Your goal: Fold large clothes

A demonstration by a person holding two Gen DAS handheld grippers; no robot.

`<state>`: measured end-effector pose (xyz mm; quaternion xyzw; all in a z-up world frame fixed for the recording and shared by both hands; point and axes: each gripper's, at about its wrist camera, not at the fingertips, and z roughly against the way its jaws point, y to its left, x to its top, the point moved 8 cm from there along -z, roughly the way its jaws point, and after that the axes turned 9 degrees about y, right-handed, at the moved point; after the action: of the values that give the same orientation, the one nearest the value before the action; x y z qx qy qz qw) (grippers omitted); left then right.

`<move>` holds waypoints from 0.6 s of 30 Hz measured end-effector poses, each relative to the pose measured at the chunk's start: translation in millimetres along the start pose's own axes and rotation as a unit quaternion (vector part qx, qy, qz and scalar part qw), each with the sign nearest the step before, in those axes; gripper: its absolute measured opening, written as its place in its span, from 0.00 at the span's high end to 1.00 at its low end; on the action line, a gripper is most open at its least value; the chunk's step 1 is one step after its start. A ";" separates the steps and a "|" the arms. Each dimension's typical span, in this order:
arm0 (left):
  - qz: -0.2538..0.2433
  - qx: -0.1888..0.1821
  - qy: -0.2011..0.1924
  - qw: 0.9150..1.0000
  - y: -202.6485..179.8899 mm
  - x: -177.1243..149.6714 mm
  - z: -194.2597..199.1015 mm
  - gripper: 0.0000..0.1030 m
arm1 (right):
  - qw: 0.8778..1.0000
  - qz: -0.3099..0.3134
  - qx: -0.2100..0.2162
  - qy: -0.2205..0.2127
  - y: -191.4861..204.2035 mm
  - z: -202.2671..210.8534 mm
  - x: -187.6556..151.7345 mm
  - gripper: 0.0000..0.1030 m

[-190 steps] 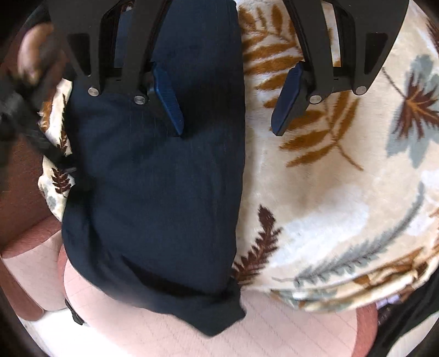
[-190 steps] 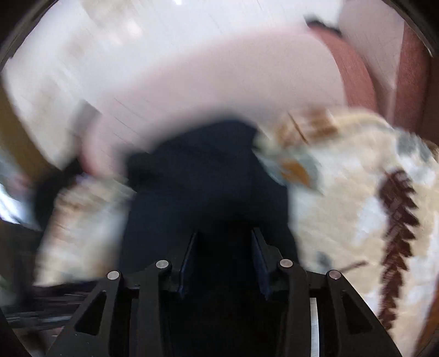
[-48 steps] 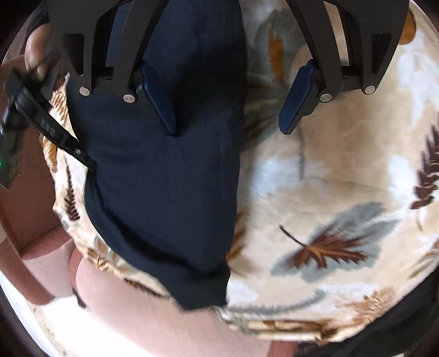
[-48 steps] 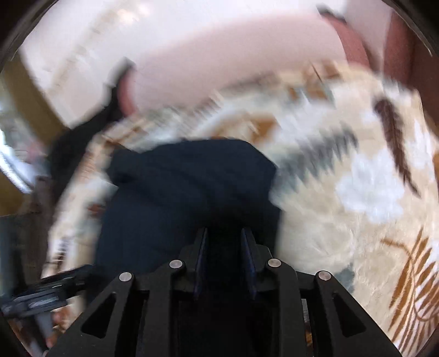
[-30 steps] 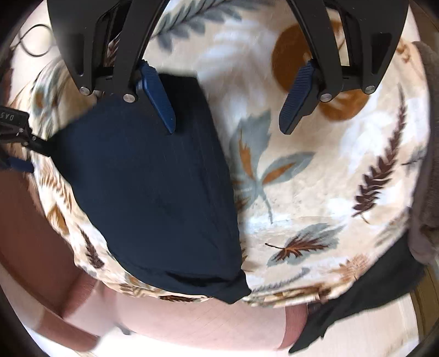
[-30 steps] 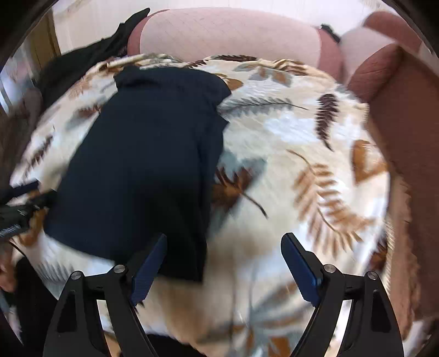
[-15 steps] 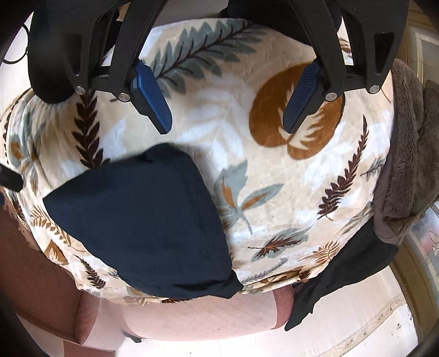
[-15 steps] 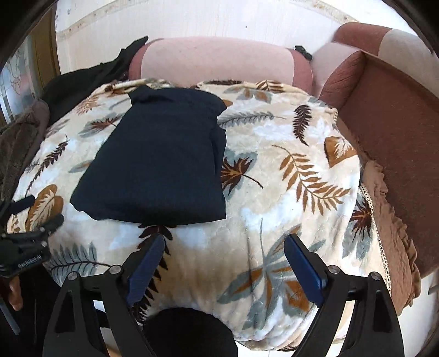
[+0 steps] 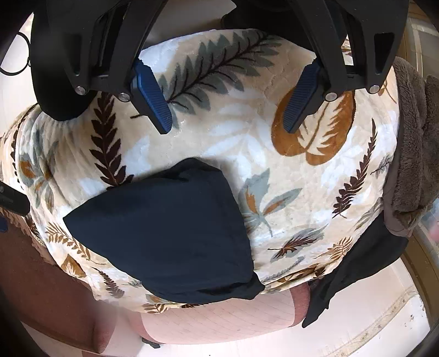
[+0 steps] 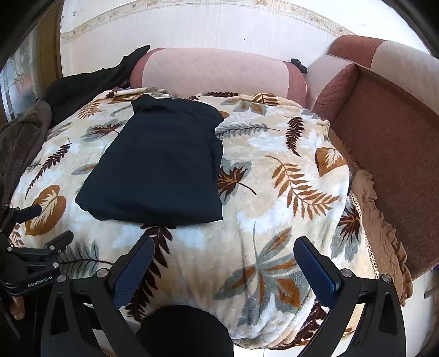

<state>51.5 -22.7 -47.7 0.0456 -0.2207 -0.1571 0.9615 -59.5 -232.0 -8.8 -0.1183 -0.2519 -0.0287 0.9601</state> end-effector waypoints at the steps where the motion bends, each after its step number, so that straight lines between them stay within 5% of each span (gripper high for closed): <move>1: 0.000 0.000 0.000 1.000 -0.5 -0.3 0.5 0.19 | 1.000 0.001 -0.001 -0.003 0.2 1.3 0.1 0.01; 18: -0.002 -0.023 -0.006 1.000 -11.1 0.9 13.1 0.19 | 1.000 -0.010 0.007 -0.012 -1.1 6.0 -1.2 0.00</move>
<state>43.4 -33.7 -37.3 0.0231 -0.2225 -0.1647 0.9606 -63.5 -231.6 -4.2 -0.1090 -0.2652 -0.0351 0.9574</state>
